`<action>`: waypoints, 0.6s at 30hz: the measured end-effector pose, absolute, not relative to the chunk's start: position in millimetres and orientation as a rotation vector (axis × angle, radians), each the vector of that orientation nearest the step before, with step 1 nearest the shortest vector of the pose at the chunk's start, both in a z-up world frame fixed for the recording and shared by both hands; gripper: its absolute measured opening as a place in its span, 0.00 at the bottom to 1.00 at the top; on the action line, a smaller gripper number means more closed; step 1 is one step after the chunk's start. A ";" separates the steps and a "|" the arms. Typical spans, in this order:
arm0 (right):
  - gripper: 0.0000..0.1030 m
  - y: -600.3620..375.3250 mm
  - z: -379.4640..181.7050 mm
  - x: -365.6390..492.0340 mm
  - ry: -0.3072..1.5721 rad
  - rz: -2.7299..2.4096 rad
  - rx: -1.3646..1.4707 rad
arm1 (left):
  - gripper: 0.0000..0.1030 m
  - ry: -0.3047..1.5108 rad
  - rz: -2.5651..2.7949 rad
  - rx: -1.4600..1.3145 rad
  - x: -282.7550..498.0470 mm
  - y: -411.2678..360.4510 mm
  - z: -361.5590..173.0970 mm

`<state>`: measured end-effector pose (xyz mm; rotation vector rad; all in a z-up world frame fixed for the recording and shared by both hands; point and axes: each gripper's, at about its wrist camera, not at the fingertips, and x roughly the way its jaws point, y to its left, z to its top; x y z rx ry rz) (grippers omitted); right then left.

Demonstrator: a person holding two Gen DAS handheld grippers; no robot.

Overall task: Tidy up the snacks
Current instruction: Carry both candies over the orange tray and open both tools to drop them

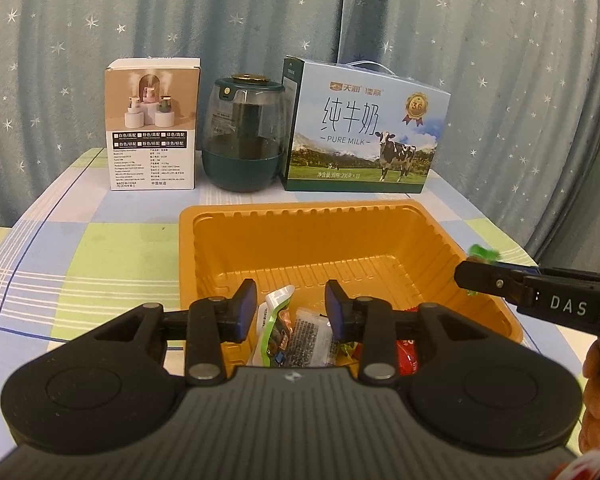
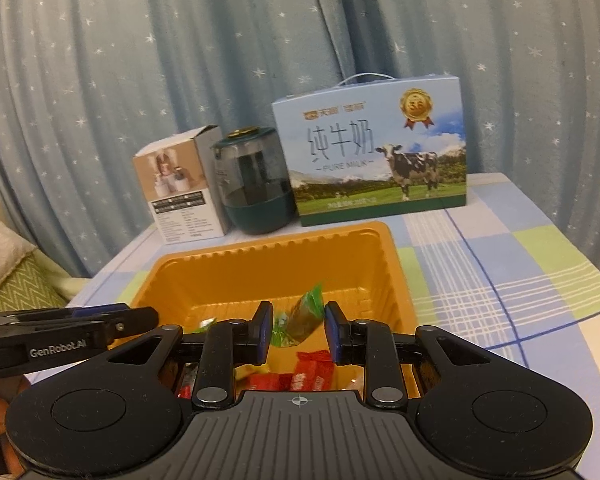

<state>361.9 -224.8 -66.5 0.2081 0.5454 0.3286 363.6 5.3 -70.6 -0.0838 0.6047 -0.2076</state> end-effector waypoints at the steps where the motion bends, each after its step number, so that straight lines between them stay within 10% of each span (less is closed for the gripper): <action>1: 0.51 -225.1 -66.4 361.1 0.536 0.323 0.208 | 0.34 0.606 -0.207 -0.083 363.8 5.1 -70.8; 3: 0.65 -228.5 -66.1 360.4 0.525 0.315 0.230 | 0.35 0.608 -0.206 -0.081 363.8 4.9 -70.9; 18: 0.65 -238.5 -65.6 353.0 0.530 0.256 0.232 | 0.51 0.610 -0.212 -0.058 354.9 -1.1 -72.0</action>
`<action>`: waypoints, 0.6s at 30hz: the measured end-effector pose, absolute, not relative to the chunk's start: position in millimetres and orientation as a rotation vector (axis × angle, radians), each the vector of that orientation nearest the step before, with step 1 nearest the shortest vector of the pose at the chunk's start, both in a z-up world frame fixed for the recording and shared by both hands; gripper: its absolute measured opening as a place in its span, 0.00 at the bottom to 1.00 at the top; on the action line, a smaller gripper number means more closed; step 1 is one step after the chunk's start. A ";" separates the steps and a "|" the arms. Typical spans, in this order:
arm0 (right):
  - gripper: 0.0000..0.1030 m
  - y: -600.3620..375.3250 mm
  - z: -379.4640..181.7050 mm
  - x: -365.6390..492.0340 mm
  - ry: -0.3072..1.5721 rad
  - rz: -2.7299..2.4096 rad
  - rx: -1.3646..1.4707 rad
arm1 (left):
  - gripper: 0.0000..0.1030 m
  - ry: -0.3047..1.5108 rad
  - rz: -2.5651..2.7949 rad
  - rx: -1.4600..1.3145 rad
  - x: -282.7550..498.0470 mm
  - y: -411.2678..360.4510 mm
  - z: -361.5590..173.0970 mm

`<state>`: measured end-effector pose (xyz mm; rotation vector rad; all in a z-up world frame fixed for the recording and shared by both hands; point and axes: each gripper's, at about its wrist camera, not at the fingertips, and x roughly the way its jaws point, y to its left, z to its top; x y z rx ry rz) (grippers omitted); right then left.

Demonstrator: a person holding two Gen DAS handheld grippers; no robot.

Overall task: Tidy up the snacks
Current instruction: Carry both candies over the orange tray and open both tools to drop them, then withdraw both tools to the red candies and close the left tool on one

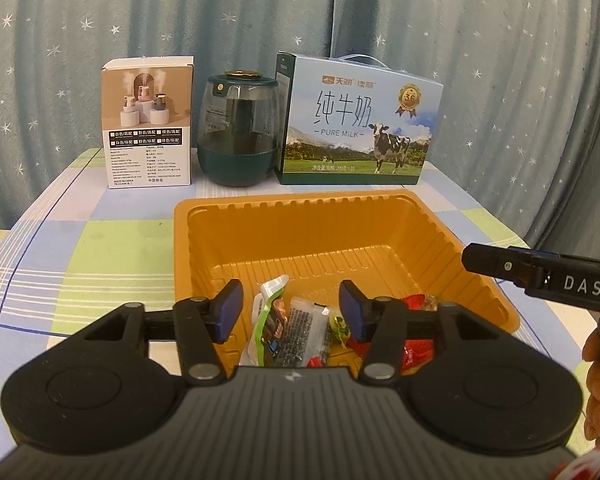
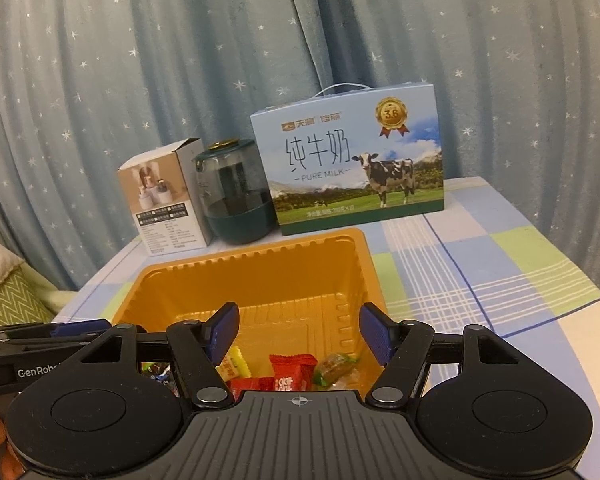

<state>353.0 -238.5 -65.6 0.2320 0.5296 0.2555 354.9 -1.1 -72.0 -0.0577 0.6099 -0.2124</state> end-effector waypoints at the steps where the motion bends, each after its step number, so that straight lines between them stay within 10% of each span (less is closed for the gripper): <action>1: 0.65 -239.5 -65.7 351.4 0.529 0.250 0.235 | 0.52 0.609 -0.212 -0.057 353.3 -1.9 -72.2; 18: 0.65 -272.5 -65.0 274.6 0.582 0.122 0.287 | 0.68 0.594 -0.218 -0.043 281.7 -12.5 -69.9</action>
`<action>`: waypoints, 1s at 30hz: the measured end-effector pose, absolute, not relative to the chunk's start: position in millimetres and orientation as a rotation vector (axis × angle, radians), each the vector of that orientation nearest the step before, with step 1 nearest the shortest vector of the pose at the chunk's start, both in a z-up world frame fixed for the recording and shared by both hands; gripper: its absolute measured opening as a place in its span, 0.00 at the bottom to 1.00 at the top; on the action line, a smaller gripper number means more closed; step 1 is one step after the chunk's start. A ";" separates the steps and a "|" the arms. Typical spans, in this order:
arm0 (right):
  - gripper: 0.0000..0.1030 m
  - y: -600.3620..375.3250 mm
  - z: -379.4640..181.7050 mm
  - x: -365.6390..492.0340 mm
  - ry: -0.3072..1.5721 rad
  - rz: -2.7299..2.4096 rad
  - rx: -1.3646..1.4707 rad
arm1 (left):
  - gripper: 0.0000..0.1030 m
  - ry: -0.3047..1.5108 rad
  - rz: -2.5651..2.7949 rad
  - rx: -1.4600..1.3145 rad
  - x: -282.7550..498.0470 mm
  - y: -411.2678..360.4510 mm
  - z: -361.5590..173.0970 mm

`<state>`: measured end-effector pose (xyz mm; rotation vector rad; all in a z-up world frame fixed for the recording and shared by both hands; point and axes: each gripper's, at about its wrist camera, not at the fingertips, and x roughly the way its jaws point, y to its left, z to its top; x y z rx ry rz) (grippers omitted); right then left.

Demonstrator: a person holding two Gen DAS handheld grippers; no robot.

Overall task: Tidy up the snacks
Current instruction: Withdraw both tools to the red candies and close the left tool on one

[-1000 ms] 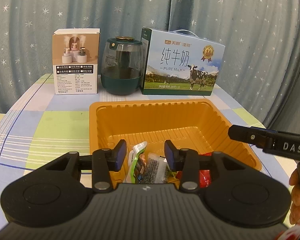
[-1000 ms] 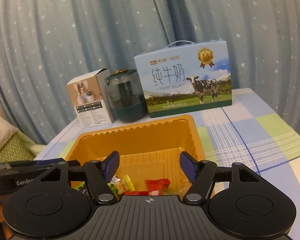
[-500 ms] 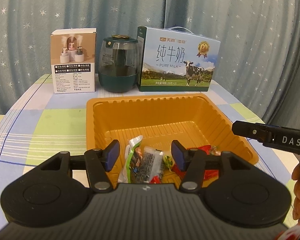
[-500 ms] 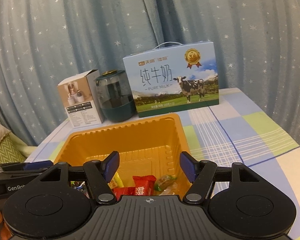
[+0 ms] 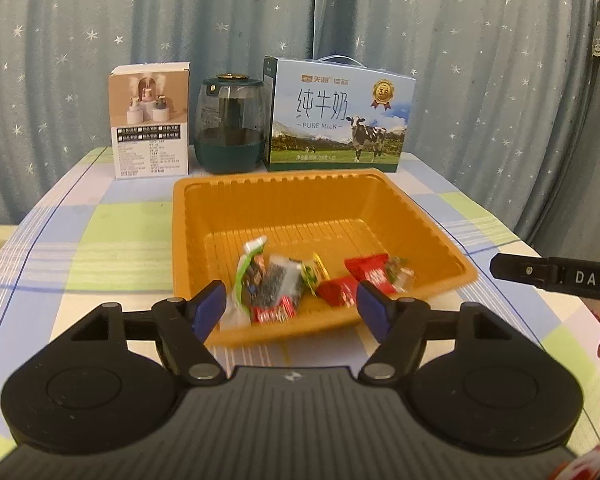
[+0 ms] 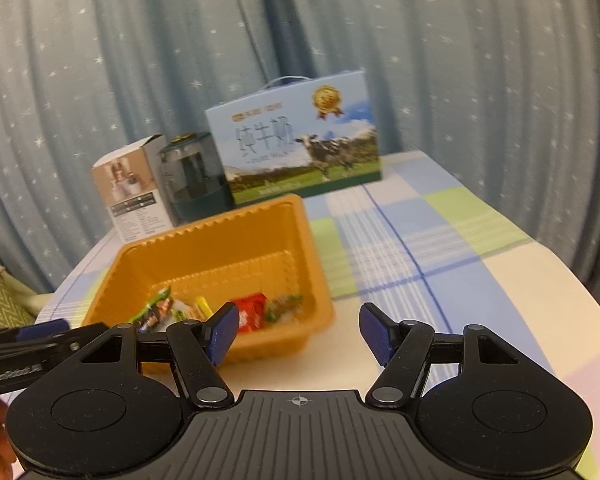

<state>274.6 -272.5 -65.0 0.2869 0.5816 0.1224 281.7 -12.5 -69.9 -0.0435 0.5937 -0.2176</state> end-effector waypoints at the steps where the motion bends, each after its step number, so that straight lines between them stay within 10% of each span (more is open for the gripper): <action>1: 0.65 -274.2 -64.7 269.4 0.584 0.115 0.290 | 0.68 0.599 -0.218 -0.045 276.2 -12.6 -69.8; 30: 0.65 -264.4 -105.8 172.8 0.749 0.111 0.246 | 0.68 0.715 -0.244 -0.034 171.4 -16.8 -105.2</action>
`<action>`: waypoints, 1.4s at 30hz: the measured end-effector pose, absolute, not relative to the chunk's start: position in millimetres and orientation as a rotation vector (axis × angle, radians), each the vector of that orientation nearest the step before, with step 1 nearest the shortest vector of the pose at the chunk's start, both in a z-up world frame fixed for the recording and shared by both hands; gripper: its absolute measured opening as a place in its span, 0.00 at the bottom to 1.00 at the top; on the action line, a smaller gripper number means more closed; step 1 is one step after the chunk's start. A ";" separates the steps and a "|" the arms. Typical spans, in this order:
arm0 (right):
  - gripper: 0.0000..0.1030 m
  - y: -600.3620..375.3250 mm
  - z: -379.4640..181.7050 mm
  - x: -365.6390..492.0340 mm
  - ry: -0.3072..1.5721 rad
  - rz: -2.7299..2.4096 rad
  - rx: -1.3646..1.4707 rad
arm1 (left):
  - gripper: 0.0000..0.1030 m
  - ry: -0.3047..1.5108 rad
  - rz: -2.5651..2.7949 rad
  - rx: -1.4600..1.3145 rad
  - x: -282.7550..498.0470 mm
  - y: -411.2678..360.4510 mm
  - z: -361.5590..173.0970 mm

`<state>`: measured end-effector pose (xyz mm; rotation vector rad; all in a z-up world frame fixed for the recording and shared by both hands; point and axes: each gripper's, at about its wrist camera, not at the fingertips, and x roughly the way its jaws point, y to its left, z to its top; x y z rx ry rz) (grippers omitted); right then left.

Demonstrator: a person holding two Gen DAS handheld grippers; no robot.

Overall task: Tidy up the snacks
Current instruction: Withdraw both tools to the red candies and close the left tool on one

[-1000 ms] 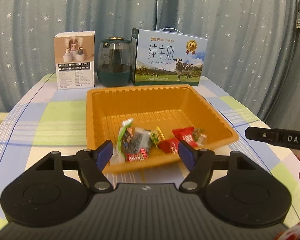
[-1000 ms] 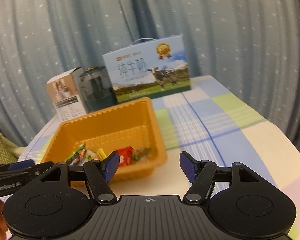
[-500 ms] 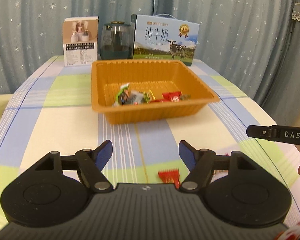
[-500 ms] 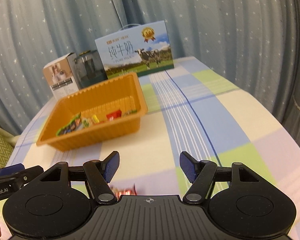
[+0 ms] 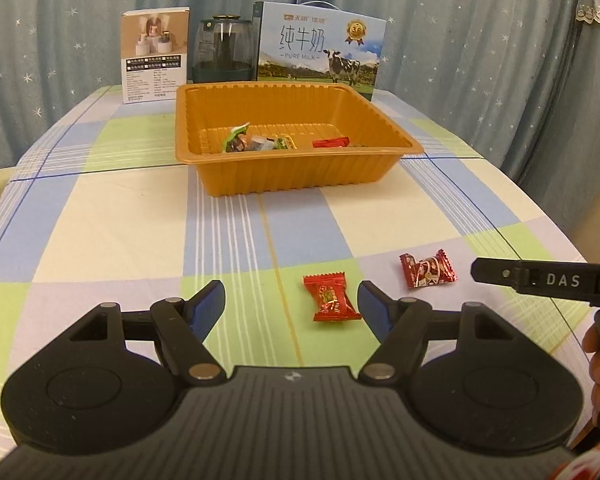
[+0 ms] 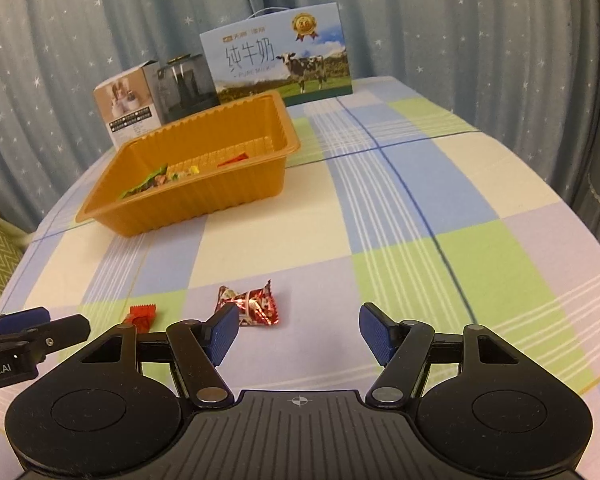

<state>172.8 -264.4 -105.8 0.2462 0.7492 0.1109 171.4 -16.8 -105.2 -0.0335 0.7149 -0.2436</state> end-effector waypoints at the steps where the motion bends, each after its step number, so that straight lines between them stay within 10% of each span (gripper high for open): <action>1: 0.65 -263.4 -106.7 174.1 0.752 0.111 0.243 | 0.67 0.716 -0.249 -0.033 172.1 -17.7 -105.9; 26: 0.65 -258.0 -117.3 188.3 0.774 0.103 0.283 | 0.21 0.777 -0.306 0.056 203.2 -56.3 -139.1; 42: 0.65 -216.3 -128.9 199.4 0.763 0.183 0.143 | 0.20 0.756 -0.211 -0.033 204.9 -25.5 -125.5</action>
